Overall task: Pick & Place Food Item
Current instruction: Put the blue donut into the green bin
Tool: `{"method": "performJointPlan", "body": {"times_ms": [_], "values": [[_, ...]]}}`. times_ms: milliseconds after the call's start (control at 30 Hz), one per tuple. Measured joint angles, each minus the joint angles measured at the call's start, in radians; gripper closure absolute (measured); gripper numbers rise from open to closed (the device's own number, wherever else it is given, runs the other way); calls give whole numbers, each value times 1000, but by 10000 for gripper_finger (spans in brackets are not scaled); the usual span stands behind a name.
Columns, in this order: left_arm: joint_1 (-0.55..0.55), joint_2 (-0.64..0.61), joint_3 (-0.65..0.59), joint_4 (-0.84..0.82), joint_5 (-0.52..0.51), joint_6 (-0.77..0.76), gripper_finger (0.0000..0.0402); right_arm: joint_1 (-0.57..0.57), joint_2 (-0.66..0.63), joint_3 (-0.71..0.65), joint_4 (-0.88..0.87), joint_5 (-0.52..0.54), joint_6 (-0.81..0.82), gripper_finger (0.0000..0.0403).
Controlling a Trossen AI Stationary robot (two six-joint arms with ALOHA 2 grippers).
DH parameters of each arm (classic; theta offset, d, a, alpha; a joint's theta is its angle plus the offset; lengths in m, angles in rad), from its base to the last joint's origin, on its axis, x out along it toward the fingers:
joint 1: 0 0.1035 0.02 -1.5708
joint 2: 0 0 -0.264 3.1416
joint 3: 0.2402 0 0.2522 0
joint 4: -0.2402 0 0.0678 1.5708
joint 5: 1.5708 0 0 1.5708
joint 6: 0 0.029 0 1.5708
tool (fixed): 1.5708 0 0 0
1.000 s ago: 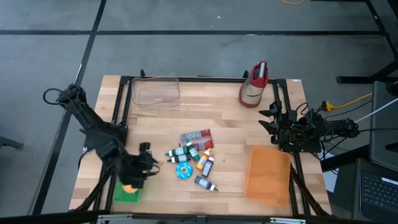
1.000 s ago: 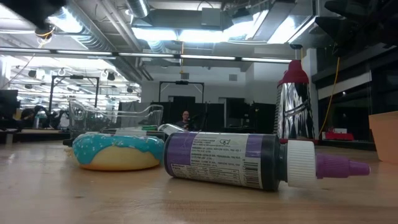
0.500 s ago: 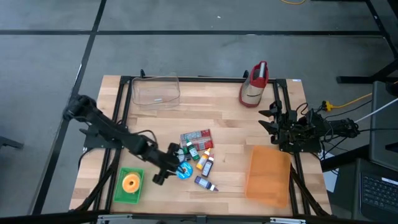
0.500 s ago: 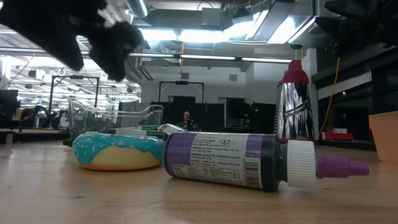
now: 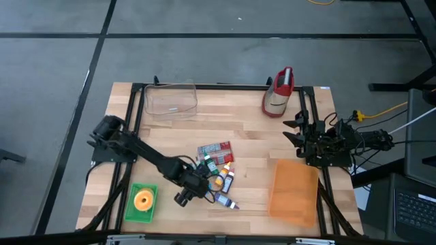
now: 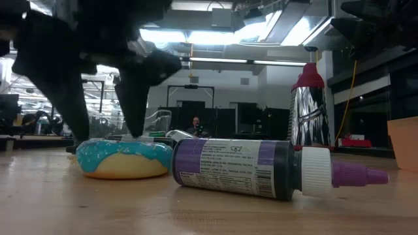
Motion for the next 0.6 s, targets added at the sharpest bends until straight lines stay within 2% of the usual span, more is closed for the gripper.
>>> {"method": "performJointPlan", "body": {"times_ms": [433,600], "values": [[-1,38,9,-13,0,-79,178,0,0,0,-3,0,0,192],[-1,37,-36,26,0,-117,178,0,0,0,-3,0,0,192]]}}
